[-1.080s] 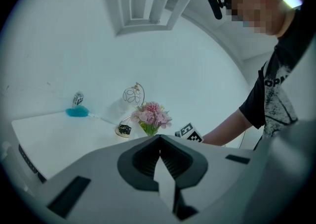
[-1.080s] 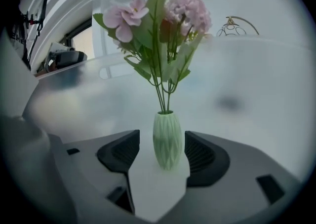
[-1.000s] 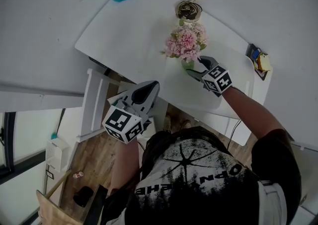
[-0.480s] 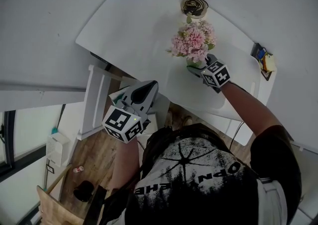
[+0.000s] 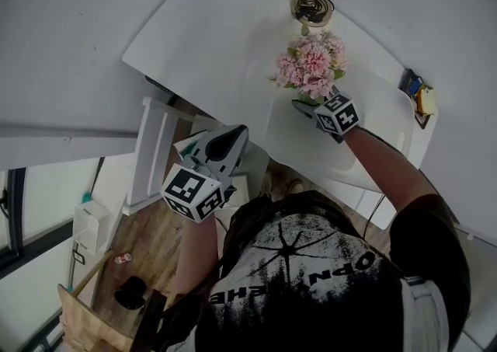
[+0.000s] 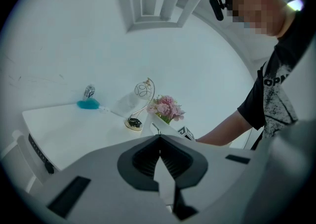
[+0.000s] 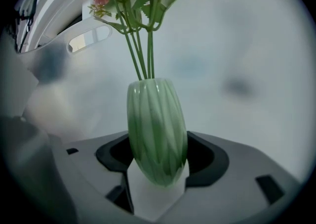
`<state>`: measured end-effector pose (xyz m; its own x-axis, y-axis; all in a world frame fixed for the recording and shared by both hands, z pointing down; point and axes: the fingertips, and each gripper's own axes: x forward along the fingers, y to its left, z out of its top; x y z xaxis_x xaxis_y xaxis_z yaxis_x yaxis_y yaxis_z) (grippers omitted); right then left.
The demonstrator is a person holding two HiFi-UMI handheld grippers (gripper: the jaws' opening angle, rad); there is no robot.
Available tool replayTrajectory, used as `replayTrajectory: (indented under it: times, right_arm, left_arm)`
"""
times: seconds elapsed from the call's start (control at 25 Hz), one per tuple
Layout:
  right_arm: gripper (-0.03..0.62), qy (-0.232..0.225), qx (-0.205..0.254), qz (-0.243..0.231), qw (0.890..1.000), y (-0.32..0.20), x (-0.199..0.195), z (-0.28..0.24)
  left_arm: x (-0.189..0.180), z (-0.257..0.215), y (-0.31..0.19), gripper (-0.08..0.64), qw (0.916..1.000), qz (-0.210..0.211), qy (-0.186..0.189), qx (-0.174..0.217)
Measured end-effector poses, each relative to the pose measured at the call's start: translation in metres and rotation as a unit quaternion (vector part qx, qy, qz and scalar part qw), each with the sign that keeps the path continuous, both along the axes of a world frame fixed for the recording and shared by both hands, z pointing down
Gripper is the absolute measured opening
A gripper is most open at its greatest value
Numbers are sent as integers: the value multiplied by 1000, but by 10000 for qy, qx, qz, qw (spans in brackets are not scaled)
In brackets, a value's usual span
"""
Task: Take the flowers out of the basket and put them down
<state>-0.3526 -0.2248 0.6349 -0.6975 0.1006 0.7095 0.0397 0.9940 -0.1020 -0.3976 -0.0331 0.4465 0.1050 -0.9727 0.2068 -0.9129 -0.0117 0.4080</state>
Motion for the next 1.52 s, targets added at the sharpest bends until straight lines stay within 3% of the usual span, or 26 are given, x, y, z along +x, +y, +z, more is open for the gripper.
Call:
replayTrajectory:
  times: [0.68, 1.52]
  right_arm:
    - [284, -730, 125, -464, 9962, 10, -8, -16]
    - [284, -1297, -12, -411, 9907, 17, -7, -90]
  left_arm:
    - [5, 2, 3, 12, 10000, -21, -19, -41]
    - [20, -32, -7, 12, 9985, 244, -403, 267]
